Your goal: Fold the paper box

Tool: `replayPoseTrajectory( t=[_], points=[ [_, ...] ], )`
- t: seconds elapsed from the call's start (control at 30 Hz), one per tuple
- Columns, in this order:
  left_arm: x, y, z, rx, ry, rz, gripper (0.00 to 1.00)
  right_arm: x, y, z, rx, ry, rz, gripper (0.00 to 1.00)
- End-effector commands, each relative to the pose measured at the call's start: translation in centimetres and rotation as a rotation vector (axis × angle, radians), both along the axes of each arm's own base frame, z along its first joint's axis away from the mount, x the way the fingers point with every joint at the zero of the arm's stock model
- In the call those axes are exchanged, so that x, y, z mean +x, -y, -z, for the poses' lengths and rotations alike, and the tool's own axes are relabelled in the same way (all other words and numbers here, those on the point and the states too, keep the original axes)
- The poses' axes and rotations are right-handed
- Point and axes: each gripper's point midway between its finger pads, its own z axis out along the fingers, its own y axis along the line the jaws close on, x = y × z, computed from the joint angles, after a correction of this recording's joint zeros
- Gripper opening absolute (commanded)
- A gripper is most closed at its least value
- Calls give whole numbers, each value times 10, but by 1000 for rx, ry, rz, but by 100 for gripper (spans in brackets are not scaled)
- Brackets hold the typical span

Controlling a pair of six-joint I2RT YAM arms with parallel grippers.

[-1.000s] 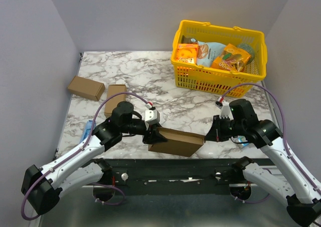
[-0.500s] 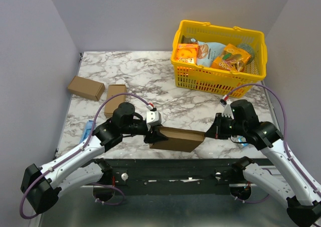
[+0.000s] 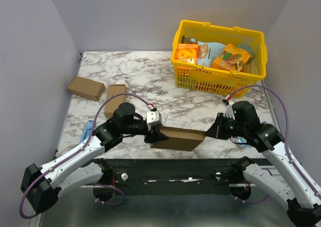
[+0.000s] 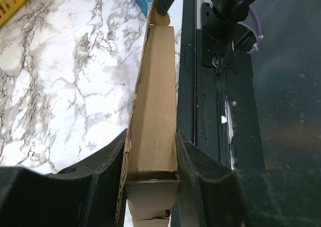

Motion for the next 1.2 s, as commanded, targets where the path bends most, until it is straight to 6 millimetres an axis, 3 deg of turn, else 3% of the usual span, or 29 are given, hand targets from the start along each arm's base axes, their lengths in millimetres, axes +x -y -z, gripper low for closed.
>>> replayPoseTrajectory(
  t=[0.0,0.43,1.17],
  points=[
    [12,-7,17,63,-8,-81,9,-2,-7,-6,65,16,2,1],
    [15,-8,17,64,-1,-103,9,-20,4,44,25,-79,28,1],
    [28,-10,28,95,29,-205,7,-30,9,77,84,-158,154,1]
  ],
)
